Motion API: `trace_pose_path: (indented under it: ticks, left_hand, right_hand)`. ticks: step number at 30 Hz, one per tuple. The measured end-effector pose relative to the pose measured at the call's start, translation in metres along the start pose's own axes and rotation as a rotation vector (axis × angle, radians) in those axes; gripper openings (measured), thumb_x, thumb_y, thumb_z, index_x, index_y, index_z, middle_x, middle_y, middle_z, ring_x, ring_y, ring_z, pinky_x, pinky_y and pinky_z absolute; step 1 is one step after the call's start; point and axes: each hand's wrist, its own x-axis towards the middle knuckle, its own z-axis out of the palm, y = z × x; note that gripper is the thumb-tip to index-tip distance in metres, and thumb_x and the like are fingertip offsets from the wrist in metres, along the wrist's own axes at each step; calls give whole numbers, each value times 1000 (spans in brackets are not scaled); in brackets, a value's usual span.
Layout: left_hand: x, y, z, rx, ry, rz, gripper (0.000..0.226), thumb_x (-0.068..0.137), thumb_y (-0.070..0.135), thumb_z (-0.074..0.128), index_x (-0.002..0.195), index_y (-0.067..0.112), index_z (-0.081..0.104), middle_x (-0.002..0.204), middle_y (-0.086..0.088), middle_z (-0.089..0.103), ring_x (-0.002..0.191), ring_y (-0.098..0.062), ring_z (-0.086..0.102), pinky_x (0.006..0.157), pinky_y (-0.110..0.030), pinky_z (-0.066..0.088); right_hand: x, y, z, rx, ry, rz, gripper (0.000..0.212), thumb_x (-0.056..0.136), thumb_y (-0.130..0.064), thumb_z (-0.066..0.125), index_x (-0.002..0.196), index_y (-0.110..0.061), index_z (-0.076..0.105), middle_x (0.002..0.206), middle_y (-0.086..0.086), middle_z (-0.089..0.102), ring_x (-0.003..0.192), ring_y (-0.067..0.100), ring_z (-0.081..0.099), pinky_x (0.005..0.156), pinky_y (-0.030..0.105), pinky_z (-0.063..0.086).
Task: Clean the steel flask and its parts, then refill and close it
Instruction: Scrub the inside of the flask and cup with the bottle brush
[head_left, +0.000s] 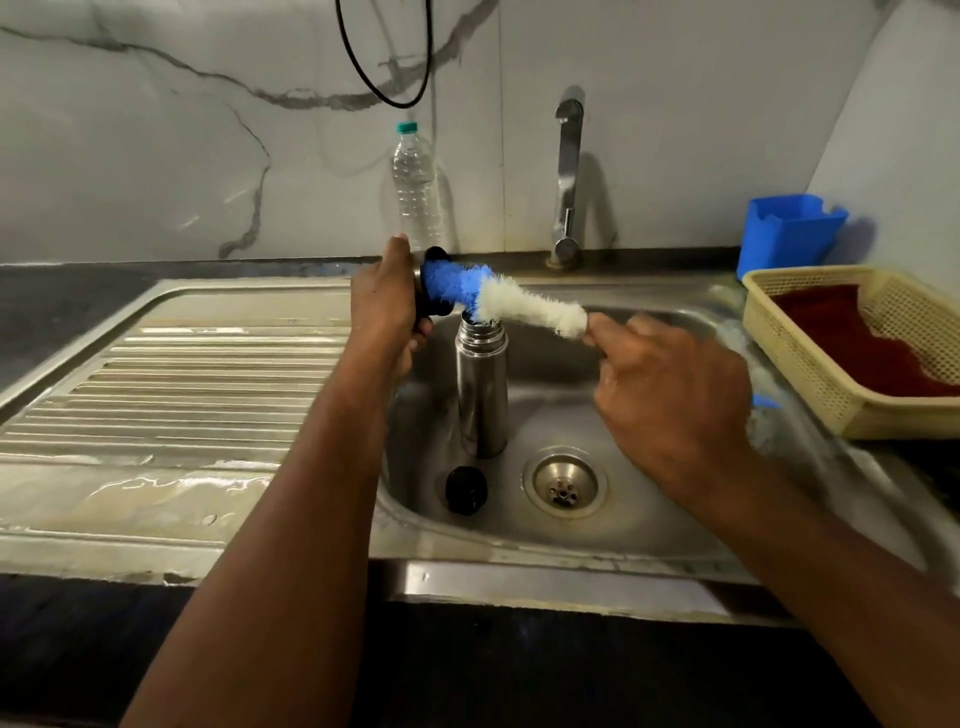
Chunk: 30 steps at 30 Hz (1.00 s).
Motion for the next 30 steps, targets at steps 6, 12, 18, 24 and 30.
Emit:
trace_pose_path:
  ticks: [6,12,18,24,30]
  left_hand:
    - [-8,0,2,-156,-151,353,27,113,18,37,105,10,61,80,-6,63,54,-9,55,42,-21,38]
    - [-6,0,1,-54,-103,305,36,114,31,41,96,13,66,66,-9,58,44,-15,45,36,-19,32]
    - [0,1,-3,11,-106,114,44,111,43,41,98,8,64,61,-6,52,42,-17,38,35,-19,27]
    - [-8,-1,1,-6,-199,470,29,114,22,44,121,-1,59,91,-14,57,58,-2,58,51,-13,45]
    - [-4,-3,-16,164,-346,549,36,102,19,69,135,9,59,126,-12,66,103,-21,73,78,-35,61]
  right_hand:
    - [7,-3,-2,1148,-716,494,21,102,-25,62,99,-20,82,52,-6,51,38,9,33,44,21,23]
    - [0,7,-9,492,-279,105,18,99,-21,65,108,-25,80,67,-1,67,54,14,55,53,29,46]
    - [-1,5,-10,161,-97,32,24,92,-18,63,110,-25,77,69,-5,62,58,21,55,50,25,29]
    - [3,3,-13,1345,-959,517,26,104,-27,57,107,-16,81,52,-1,38,38,7,19,41,19,11]
    - [2,25,-11,867,-451,321,18,102,-27,63,106,-24,81,60,-8,63,49,8,50,50,26,45]
